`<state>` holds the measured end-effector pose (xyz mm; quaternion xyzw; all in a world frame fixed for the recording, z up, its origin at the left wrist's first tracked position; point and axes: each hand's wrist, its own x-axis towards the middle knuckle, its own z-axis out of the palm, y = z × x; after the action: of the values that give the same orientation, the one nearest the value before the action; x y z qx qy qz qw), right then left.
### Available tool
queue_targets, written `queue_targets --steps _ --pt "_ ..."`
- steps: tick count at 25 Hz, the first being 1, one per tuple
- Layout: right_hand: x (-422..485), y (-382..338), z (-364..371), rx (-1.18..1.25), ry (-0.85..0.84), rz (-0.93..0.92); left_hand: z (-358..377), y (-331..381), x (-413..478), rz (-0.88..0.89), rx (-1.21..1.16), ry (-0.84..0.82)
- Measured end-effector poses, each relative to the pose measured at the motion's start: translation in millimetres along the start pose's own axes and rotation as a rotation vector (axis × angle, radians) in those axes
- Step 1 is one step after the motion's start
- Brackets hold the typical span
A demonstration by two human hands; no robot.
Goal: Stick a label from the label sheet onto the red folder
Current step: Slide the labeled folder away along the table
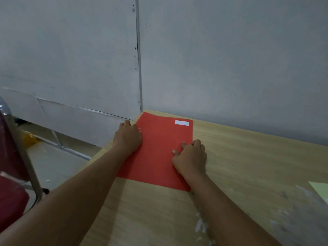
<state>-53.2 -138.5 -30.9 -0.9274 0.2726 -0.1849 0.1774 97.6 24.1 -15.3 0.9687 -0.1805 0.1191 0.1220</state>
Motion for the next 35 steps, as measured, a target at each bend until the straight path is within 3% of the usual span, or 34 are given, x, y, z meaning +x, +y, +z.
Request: queue_targets --steps 29,35 --pt "0.1 -0.2 5.0 -0.02 0.005 -0.046 3.6 -4.4 7.5 -0.005 0.009 -0.005" --pt "4.4 2.0 1.1 0.121 -0.019 -0.004 -0.2 -3.7 6.4 -0.016 0.026 -0.009"
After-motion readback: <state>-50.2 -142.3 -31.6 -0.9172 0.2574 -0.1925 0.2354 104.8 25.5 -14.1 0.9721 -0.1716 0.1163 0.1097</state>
